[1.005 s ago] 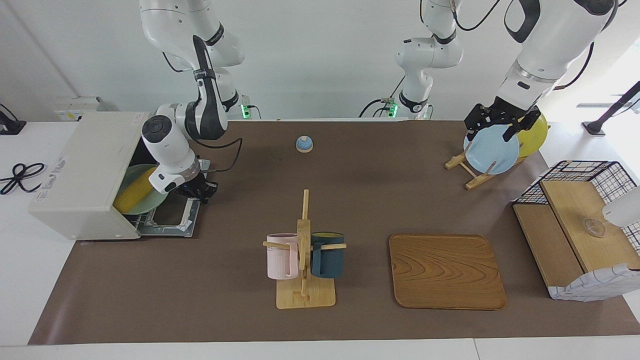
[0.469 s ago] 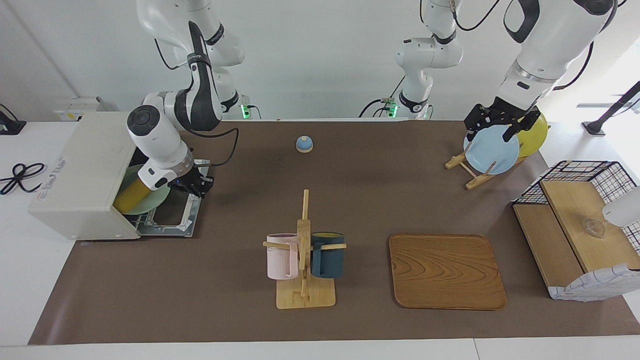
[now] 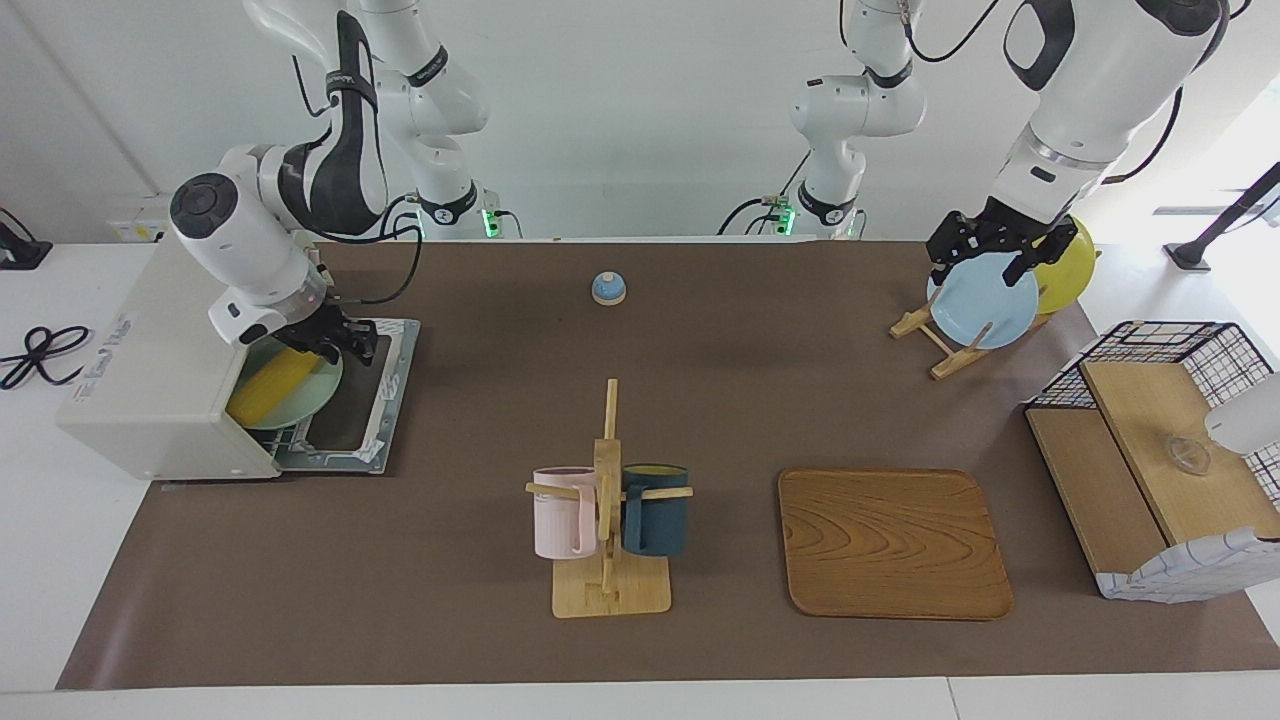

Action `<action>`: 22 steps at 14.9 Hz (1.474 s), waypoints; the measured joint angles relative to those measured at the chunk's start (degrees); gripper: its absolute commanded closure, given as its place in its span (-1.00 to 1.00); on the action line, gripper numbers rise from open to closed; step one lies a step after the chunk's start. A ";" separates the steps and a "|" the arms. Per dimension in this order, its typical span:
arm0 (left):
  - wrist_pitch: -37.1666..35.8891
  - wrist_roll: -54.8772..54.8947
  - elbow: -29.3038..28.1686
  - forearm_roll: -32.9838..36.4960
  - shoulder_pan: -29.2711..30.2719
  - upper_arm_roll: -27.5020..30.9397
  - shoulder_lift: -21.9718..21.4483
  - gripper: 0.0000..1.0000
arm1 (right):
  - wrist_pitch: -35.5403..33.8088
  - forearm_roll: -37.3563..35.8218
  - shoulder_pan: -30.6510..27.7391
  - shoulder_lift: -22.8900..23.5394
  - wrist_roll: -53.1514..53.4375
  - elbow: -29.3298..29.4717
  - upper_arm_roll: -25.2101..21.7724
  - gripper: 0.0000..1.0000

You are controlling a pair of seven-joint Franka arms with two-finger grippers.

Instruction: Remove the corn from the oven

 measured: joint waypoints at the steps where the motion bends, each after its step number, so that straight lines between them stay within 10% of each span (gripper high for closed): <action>1: 0.01 0.00 -0.02 0.00 -0.01 -0.04 -0.01 -1.00 | 0.00 -0.28 0.00 0.00 0.00 -0.23 0.00 0.14; 13: 0.88 0.00 -1.09 0.00 -0.03 -0.18 -0.30 -1.00 | 7.17 -6.41 -0.18 -1.49 -1.71 -6.68 0.00 0.21; 15: 1.04 0.00 -1.38 0.00 -0.03 -0.18 -0.46 -1.00 | 8.84 -6.52 -0.34 -1.94 -2.75 -8.15 0.01 0.31; 18: 1.09 0.00 -1.50 0.00 -0.03 -0.18 -0.65 -1.00 | 9.25 -7.28 -0.81 -2.34 -3.79 -8.92 0.00 0.99; 22: 1.12 0.00 -1.61 0.00 -0.03 -0.18 -0.73 -1.00 | 10.19 -8.05 -0.64 -2.99 -4.60 -8.96 0.17 1.00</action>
